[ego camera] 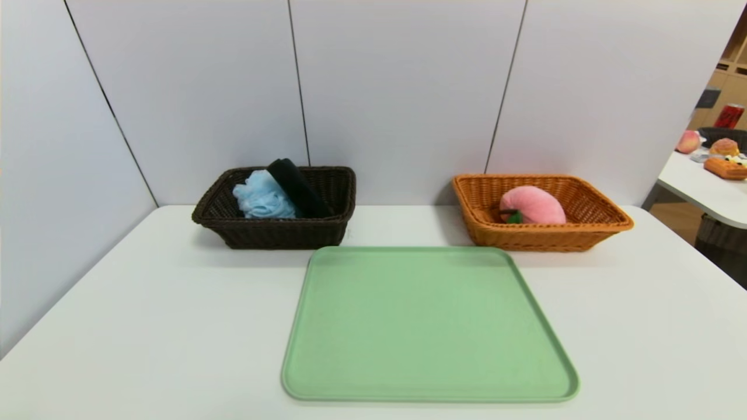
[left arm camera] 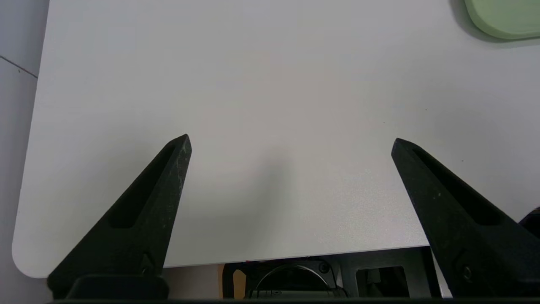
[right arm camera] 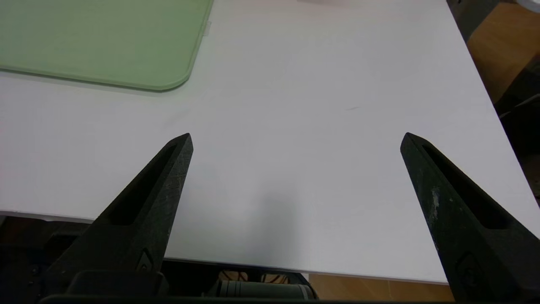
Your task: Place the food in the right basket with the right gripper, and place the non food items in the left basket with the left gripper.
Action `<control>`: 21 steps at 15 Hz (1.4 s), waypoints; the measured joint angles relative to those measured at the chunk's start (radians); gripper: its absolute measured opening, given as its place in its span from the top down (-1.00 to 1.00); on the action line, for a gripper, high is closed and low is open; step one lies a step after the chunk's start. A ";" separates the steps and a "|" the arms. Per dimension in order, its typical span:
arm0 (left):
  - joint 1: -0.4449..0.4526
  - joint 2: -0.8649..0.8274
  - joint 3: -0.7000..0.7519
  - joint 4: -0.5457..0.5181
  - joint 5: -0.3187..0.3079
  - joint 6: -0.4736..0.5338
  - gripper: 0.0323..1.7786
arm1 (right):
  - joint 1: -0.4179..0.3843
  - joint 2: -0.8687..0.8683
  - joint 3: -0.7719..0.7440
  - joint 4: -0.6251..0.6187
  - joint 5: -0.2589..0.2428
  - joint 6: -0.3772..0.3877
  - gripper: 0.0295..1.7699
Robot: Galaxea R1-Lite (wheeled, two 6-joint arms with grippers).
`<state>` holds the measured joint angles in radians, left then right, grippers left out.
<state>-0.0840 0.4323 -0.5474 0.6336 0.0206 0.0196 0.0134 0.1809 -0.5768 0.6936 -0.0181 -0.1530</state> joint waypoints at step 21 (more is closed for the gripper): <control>0.093 -0.316 0.378 -0.450 -0.001 0.047 -0.90 | -0.008 -0.182 0.164 -0.271 0.031 0.041 -0.92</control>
<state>0.0089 0.1164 -0.1691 0.1836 0.0191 0.0664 0.0057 -0.0009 -0.4126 0.4228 0.0128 -0.1119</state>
